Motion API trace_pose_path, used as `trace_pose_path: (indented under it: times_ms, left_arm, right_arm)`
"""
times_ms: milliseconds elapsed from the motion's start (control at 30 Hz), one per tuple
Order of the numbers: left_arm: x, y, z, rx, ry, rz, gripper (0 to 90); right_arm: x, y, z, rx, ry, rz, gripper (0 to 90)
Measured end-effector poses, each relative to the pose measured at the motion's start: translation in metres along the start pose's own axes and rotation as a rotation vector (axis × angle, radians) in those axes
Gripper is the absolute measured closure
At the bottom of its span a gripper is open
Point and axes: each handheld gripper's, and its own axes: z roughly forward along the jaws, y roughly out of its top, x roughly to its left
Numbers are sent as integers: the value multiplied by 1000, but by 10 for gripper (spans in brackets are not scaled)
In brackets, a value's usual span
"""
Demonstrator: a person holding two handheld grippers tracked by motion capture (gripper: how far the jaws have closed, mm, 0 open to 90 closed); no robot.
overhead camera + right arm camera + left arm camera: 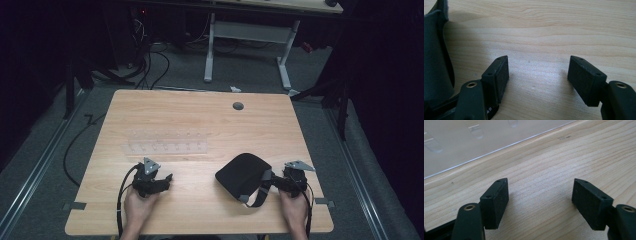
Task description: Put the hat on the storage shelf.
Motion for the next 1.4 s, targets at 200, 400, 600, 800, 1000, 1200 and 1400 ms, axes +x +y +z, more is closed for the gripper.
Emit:
trace_pose_path:
  times_ms: [200,400,600,800,1000,1200,1400]
  left_arm:
    - [0,0,0,0,1,0,300]
    - [0,0,0,0,2,0,298]
    - [-1,0,0,0,3,-2,299]
    - [-1,0,0,0,3,-2,298]
    - [-1,0,0,1,2,-1,294]
    - [-1,0,0,3,1,-2,291]
    - [-1,0,0,3,1,-2,291]
  right_arm:
    - [0,0,0,2,0,0,337]
    - [0,0,0,3,1,1,335]
    - [0,0,0,3,2,0,330]
    - [0,0,0,3,10,-3,319]
    - [-3,-1,-1,1,22,-6,347]
    - [-10,-2,-6,5,28,29,365]
    - [-16,-3,-16,-17,45,47,374]
